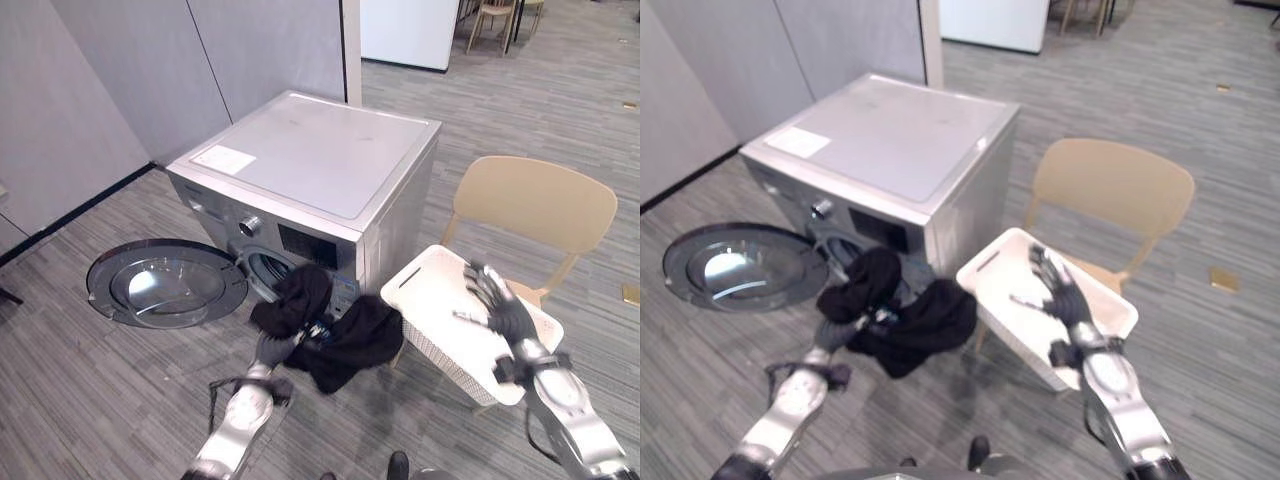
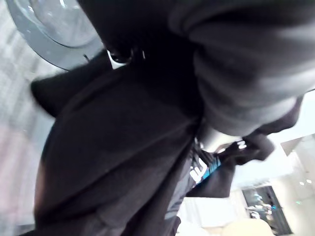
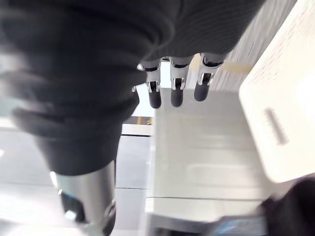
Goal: Grab the laundry basket,head to the washer,open it,put in the laundry and shut it.
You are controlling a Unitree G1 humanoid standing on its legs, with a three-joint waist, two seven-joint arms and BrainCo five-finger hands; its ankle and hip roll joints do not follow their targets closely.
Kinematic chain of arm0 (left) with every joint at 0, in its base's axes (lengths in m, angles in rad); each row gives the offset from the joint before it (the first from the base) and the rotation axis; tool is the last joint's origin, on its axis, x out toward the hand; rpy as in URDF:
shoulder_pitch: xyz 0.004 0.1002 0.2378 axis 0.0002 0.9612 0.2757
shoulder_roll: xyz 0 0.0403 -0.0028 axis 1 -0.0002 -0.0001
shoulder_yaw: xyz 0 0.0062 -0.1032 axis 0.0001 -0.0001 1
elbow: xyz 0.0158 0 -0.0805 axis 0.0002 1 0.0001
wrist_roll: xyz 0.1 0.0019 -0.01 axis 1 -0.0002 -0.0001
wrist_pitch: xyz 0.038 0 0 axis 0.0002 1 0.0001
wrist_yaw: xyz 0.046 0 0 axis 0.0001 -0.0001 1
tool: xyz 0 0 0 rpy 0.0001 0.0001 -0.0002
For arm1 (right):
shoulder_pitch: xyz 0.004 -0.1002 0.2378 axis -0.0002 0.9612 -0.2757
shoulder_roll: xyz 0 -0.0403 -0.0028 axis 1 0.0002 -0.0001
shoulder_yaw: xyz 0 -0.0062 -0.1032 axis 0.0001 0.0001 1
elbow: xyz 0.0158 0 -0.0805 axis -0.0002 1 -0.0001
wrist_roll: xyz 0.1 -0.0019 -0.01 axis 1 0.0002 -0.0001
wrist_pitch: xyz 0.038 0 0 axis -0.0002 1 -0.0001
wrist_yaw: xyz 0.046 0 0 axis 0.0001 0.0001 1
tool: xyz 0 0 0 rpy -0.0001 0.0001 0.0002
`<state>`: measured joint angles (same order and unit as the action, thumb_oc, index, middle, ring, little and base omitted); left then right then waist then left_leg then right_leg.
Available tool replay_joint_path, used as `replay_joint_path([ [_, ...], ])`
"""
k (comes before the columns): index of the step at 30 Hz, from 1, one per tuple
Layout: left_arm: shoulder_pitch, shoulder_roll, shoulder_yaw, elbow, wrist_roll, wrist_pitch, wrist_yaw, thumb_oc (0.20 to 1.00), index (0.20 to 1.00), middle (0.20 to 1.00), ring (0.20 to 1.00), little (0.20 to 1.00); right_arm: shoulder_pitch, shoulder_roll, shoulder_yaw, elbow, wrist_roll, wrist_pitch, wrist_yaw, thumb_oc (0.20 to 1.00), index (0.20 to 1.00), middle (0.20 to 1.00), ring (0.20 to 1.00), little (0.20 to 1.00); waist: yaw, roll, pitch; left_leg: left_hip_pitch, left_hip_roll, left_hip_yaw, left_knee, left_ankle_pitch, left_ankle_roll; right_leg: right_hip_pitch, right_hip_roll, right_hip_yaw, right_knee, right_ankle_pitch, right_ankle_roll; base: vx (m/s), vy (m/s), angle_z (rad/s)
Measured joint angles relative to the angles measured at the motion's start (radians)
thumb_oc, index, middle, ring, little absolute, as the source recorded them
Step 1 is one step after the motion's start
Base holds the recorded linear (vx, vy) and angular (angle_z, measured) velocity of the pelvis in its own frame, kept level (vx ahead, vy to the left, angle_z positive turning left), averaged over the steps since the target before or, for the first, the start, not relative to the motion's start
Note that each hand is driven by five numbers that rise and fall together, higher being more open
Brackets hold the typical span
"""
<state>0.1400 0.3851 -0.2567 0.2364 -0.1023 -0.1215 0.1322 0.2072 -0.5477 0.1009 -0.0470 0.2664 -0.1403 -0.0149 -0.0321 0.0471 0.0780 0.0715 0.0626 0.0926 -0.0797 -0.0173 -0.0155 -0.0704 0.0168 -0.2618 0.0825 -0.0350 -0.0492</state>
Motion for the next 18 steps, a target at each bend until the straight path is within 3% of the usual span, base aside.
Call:
replay_joint_path([
  [3, 0.067, 0.003, 0.061, 0.063, -0.012, 0.000, -0.028, 0.200, 0.200, 0.200, 0.200, 0.200, 0.054, 0.000, -0.030, 0.122, -0.119, 0.013, -0.001, 1.000, 1.000, 1.000, 1.000, 1.000, 0.002, 0.000, 0.000, -0.003, 0.000, 0.002, -0.003, -0.002, 0.002, -0.010, -0.001, 0.005, 0.011, 0.000, 0.000, -0.01, -0.009, -0.04],
  [7, 0.150, -0.003, 0.139, 0.280, -0.012, 0.028, -0.063, 0.200, 0.200, 0.200, 0.200, 0.200, 0.077, 0.016, -0.026, 0.425, -0.271, 0.043, 0.007, 1.000, 1.000, 1.000, 1.000, 1.000, 0.007, -0.004, 0.004, -0.020, 0.000, 0.004, -0.003, -0.001, 0.003, -0.031, -0.001, 0.009, 0.020, -0.001, 0.000, -0.02, -0.022, -0.03],
  [14, 0.131, -0.031, 0.185, 0.404, -0.012, 0.044, -0.054, 0.200, 0.200, 0.200, 0.200, 0.200, -0.017, 0.022, 0.031, 0.459, -0.310, 0.055, 0.004, 1.000, 1.000, 1.000, 1.000, 1.000, 0.017, -0.012, 0.036, -0.043, 0.001, -0.006, 0.037, -0.002, -0.001, -0.038, -0.003, 0.005, 0.032, -0.003, -0.004, -0.06, -0.021, 0.04],
  [17, 0.061, -0.031, 0.186, 0.411, -0.012, 0.042, -0.045, 0.200, 0.200, 0.200, 0.200, 0.200, -0.076, 0.028, 0.064, 0.460, -0.310, 0.055, -0.005, 1.000, 1.000, 1.000, 1.000, 1.000, 0.025, -0.035, 0.097, -0.146, -0.011, -0.053, 0.155, 0.014, -0.047, -0.073, -0.018, -0.017, 0.052, -0.009, -0.012, -0.12, -0.034, 0.47],
  [18, 0.018, -0.033, 0.184, 0.411, -0.012, 0.043, -0.045, 0.200, 0.200, 0.200, 0.200, 0.200, -0.095, 0.044, 0.065, 0.460, -0.309, 0.057, -0.008, 1.000, 1.000, 1.000, 1.000, 1.000, 0.035, -0.053, 0.133, -0.206, -0.026, -0.076, 0.209, 0.048, -0.082, -0.078, -0.032, -0.024, 0.039, -0.009, -0.014, 0.01, -0.007, 0.78],
])
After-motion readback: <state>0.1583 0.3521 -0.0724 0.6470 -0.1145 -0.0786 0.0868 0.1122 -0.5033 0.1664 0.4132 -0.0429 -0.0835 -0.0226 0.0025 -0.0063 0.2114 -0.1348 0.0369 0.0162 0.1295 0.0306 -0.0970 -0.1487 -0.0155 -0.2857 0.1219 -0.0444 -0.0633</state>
